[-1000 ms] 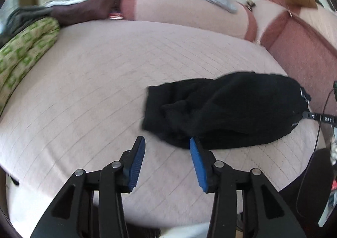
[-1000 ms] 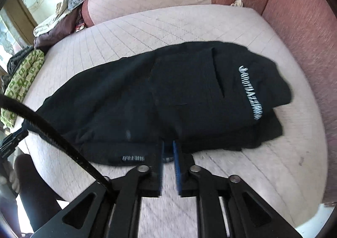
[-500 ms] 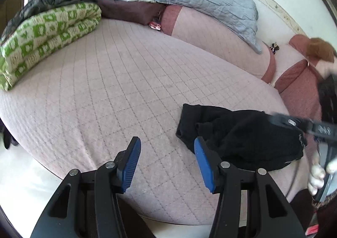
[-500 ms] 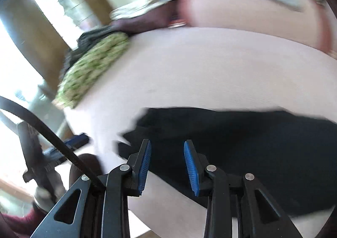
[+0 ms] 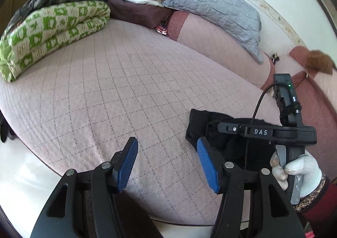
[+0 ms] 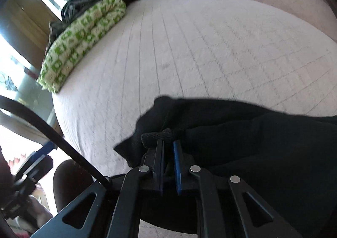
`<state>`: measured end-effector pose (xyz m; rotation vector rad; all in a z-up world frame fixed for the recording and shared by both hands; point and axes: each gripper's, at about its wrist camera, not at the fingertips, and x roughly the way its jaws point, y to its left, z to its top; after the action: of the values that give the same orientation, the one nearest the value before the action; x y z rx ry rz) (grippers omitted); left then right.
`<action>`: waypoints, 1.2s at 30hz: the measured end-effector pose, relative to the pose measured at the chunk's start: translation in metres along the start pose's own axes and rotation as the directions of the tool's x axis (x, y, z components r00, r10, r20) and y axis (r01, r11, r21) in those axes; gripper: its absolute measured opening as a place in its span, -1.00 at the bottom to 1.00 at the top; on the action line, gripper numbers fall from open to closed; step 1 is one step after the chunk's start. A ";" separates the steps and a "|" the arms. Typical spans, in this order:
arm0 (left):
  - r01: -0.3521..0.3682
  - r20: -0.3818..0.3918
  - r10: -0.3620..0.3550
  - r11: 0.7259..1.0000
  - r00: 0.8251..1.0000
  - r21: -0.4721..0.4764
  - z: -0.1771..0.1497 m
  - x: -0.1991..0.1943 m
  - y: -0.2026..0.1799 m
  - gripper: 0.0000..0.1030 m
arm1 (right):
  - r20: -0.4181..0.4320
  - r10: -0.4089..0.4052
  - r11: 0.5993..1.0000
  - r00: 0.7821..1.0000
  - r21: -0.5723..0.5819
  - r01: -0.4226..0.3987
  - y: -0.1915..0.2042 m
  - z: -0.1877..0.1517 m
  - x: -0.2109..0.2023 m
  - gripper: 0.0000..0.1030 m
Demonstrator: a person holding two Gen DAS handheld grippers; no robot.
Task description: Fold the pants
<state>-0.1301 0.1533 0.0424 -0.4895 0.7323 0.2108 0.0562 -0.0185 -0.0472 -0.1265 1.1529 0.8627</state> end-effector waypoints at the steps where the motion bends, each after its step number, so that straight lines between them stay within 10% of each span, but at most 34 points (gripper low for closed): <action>1: 0.007 0.001 -0.007 1.000 1.000 -0.011 0.001 0.001 0.002 0.12 | 0.008 0.002 1.000 1.000 0.003 -0.002 0.002 0.003 -0.003 -0.83; 12: -0.004 0.018 0.005 1.000 1.000 -0.016 0.005 -0.011 0.002 0.15 | 0.011 0.036 0.994 0.999 0.105 -0.037 0.013 0.045 0.030 -0.65; 22: 0.028 0.009 -0.029 0.998 1.000 0.056 0.011 -0.013 -0.030 0.25 | 0.179 -0.086 0.985 0.980 0.162 0.057 -0.042 -0.013 -0.082 -0.14; 27: 0.060 -0.016 -0.058 0.990 0.998 0.125 0.011 -0.006 -0.067 0.29 | 0.179 -0.230 0.854 0.957 0.508 0.110 -0.165 -0.096 -0.150 -0.13; 31: 0.076 -0.036 -0.071 0.983 0.997 0.168 0.010 -0.002 -0.095 0.35 | 0.270 -0.270 0.593 0.924 0.803 -0.062 -0.250 -0.193 -0.217 -0.25; 36: 0.103 -0.073 -0.090 0.975 0.993 0.196 0.008 0.011 -0.121 0.37 | 0.299 -0.443 0.534 0.845 0.845 -0.018 -0.263 -0.236 -0.282 0.07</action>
<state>-0.0754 0.0523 0.0829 -0.3402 0.7809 0.0294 0.0149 -0.4658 -0.0005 0.7015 0.9178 0.0116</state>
